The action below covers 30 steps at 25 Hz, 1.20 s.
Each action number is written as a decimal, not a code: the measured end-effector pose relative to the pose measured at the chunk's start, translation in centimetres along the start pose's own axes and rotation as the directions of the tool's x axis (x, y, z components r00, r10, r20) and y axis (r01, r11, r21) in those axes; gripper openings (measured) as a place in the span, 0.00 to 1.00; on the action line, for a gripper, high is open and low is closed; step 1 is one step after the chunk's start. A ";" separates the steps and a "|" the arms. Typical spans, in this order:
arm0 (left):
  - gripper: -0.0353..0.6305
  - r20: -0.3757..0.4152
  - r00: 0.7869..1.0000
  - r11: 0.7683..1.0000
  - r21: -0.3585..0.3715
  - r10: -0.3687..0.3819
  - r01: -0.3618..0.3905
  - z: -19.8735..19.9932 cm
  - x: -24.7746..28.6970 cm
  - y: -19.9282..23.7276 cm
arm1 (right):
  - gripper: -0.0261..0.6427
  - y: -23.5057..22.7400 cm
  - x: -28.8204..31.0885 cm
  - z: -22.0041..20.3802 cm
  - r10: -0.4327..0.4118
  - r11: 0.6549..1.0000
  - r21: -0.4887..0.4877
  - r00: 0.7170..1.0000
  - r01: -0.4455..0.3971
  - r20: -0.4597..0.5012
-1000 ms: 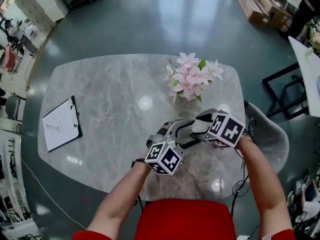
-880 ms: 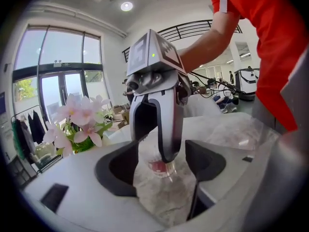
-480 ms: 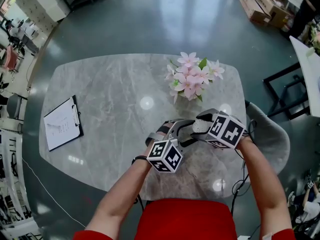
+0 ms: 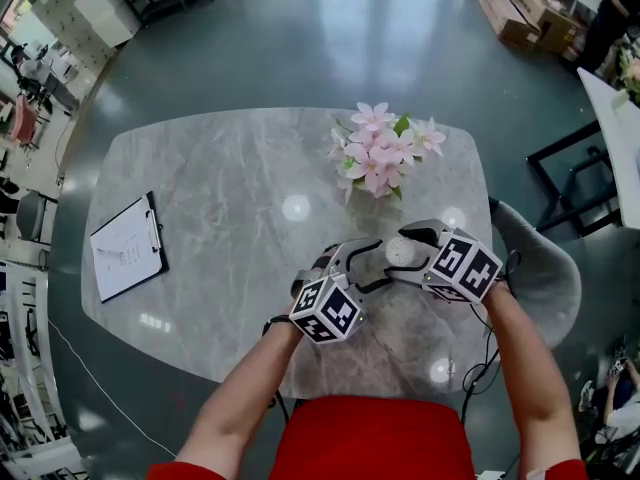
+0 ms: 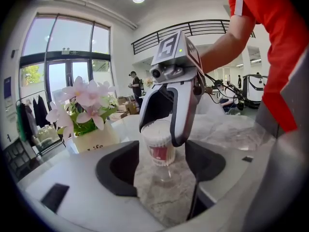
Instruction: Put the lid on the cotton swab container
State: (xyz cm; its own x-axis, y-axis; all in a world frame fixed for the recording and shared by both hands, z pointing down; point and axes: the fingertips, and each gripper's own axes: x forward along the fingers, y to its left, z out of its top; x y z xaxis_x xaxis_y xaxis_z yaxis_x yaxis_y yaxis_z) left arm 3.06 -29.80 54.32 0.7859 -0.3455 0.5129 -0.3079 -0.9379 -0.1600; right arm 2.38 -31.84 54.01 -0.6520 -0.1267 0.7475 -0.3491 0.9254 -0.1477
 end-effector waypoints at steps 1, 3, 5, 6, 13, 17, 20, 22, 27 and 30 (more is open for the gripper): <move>0.54 0.001 1.000 1.000 -0.002 0.000 0.000 0.1 -0.1 -0.1 | 0.55 0.1 -0.1 0.0 0.004 1.000 0.006 1.000 -0.004 0.009; 0.54 0.010 1.000 1.000 -0.011 0.006 -0.006 0.3 -0.3 -0.1 | 0.56 0.1 -0.4 0.1 0.007 1.000 0.014 0.999 -0.007 0.038; 0.54 0.029 0.999 0.999 -0.033 0.018 -0.017 0.7 -0.6 0.2 | 0.57 0.1 -1.1 0.4 0.008 1.000 0.024 0.996 -0.010 0.088; 0.54 0.041 0.999 0.999 -0.048 0.026 -0.024 1.0 -0.9 0.4 | 0.57 0.1 -1.5 0.6 0.007 0.999 0.033 0.993 -0.011 0.116; 0.54 0.207 0.969 0.976 -0.195 0.134 -0.093 5.3 -4.9 2.2 | 0.57 0.8 -7.6 3.1 -0.049 0.992 0.127 0.915 -0.002 0.400; 0.48 0.322 0.922 0.953 -0.275 0.217 -0.128 9.9 -8.1 2.8 | 0.49 2.9 -12.0 6.1 -0.062 0.992 0.129 0.810 -0.016 0.583; 0.42 0.361 0.894 0.936 -0.319 0.267 -0.151 12.5 -10.4 2.7 | 0.46 4.6 -15.0 7.7 -0.085 0.994 0.106 0.739 0.019 0.668; 0.36 0.374 0.879 0.929 -0.325 0.296 -0.175 13.6 -12.0 2.4 | 0.40 5.6 -16.7 8.5 -0.105 0.994 0.092 0.699 0.056 0.708; 0.21 0.412 0.834 0.917 -0.307 0.368 -0.253 16.1 -15.5 1.7 | 0.29 7.5 -20.0 9.2 -0.184 0.981 0.109 0.614 0.158 0.768; 0.11 0.431 0.809 0.911 -0.285 0.400 -0.299 17.2 -17.1 1.0 | 0.26 8.4 -21.2 9.2 -0.232 0.968 0.126 0.577 0.218 0.783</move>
State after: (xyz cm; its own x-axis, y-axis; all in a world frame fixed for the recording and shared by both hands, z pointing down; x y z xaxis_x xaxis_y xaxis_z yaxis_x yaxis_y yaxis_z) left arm -1.44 -25.38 30.84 0.7434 -0.6687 -0.0127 -0.6682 -0.7417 -0.0586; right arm 7.02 -24.63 30.97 -0.8224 -0.5674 -0.0410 -0.5647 0.8230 -0.0617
